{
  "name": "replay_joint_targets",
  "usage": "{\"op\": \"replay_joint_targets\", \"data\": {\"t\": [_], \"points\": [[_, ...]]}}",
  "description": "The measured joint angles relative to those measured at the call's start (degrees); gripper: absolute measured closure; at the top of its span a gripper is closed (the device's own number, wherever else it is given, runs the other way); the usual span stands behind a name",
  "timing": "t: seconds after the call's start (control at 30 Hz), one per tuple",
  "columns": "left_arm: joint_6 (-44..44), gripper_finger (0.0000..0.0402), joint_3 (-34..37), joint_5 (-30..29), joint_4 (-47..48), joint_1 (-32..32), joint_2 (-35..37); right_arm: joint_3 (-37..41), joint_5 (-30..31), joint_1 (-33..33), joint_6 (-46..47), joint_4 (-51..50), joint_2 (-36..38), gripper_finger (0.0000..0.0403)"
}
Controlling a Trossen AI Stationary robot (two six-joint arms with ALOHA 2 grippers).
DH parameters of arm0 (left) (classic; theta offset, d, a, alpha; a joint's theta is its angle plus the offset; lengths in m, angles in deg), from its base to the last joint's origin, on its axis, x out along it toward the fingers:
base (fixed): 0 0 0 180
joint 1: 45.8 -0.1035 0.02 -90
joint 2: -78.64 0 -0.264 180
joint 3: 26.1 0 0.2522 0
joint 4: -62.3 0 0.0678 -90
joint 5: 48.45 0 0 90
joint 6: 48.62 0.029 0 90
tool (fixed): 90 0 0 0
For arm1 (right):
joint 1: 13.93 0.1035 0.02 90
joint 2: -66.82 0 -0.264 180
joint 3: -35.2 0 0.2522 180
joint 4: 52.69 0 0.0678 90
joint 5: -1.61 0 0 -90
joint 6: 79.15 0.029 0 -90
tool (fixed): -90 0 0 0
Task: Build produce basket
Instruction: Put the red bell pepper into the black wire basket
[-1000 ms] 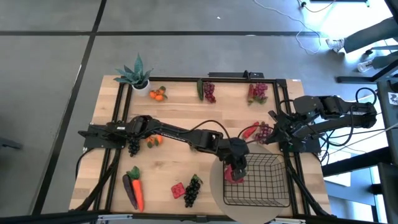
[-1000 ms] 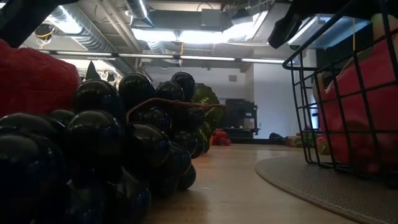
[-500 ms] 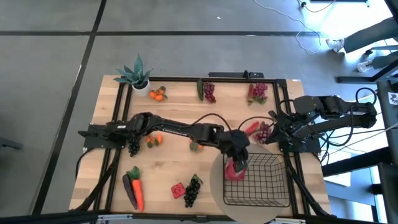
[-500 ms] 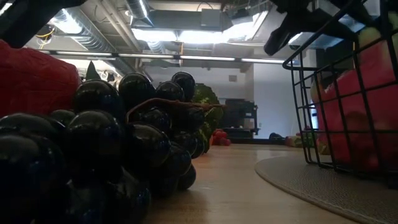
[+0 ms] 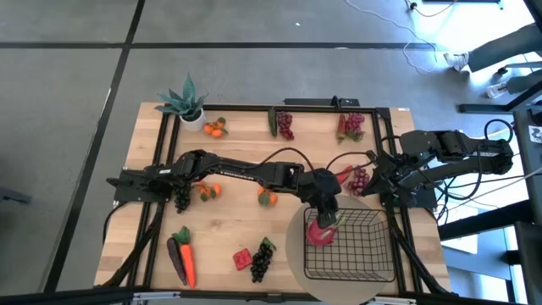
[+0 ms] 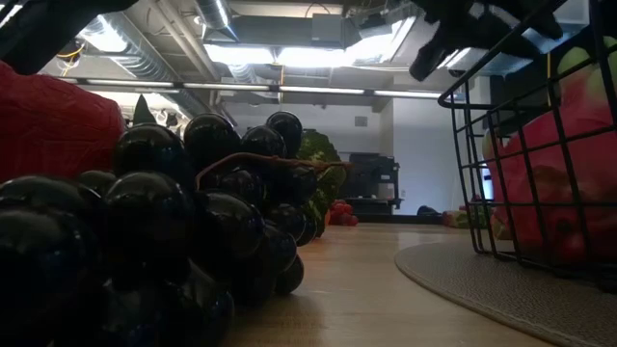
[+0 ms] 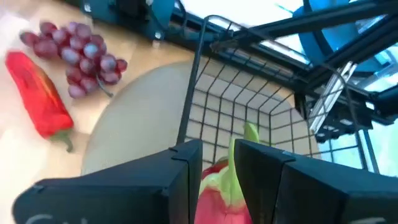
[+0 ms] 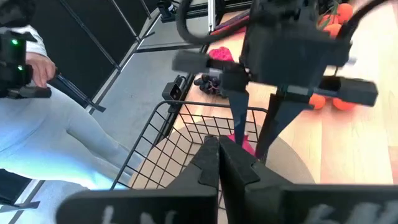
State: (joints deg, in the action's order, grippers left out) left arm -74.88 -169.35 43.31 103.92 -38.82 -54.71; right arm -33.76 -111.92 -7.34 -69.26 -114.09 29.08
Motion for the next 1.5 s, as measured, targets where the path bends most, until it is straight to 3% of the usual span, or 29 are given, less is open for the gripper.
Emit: {"op": "replay_joint_targets", "data": {"t": [0.37,0.53,0.7,0.87,1.27,1.5], "points": [[1.49,0.032,-0.19,-3.54,11.13,-0.49,9.13,-1.09,0.15,0.0,-4.7,0.04,0.33,0.0402],[0.34,0.032,-0.11,-9.02,21.14,0.6,13.72,-2.87,2.98,0.01,-4.51,-0.82,0.33,0.0402],[-7.49,0.032,0.0,-15.08,31.79,2.48,16.85,-5.44,5.49,0.01,-2.94,-4.33,-0.28,0.0402],[-15.78,0.032,-0.09,-16.34,37.71,4.63,18.5,-6.72,8.01,0.0,-2.82,-8.94,-1.82,0.0402],[-35.67,0.032,-0.04,-13.4,52.03,13.86,18.99,-6.88,7.55,0.0,-6.11,-11.39,-8.18,0.0402],[-45.23,0.032,-0.04,-10.26,54.13,21.04,18.97,-6.88,7.34,0.34,-9.84,-11.34,-12.76,0.0402]]}}
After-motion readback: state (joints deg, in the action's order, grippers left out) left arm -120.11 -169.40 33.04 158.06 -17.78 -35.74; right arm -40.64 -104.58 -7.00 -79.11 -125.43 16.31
